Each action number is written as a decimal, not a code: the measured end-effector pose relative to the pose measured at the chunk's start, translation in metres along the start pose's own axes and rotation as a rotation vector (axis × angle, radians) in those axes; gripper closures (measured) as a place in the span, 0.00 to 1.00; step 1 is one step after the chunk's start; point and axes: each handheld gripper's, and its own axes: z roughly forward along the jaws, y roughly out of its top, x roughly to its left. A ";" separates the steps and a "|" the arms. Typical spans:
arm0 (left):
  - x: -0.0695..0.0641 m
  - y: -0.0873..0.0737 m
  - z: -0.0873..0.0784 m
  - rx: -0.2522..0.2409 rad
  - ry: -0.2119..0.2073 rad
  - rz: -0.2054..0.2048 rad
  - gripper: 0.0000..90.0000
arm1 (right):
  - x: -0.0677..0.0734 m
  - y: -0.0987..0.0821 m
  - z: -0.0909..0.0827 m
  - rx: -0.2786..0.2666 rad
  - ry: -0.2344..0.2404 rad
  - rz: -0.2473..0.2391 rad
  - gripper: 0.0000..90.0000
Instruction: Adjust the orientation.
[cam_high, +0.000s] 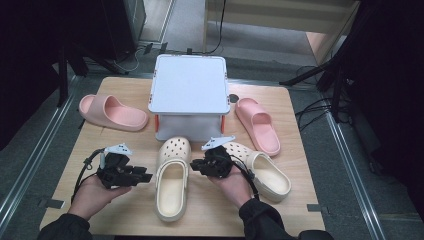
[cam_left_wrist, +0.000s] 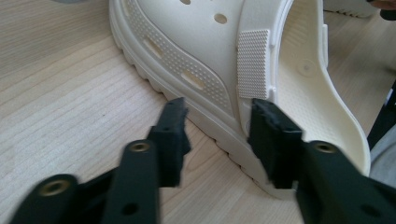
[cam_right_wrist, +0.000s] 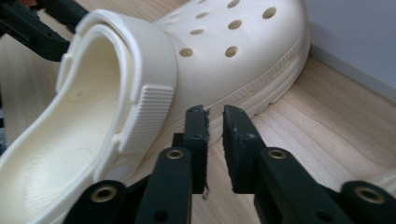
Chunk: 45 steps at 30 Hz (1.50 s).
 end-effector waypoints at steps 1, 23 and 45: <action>0.000 0.000 -0.001 0.001 -0.002 -0.004 0.58 | 0.000 0.000 0.000 0.000 0.000 0.000 0.86; 0.013 0.018 -0.003 -0.003 -0.024 0.058 0.37 | -0.004 -0.039 -0.078 -0.011 -0.015 -0.025 0.69; 0.021 0.037 0.006 -0.025 -0.042 0.098 0.37 | -0.022 -0.084 -0.140 -0.045 -0.146 0.070 0.62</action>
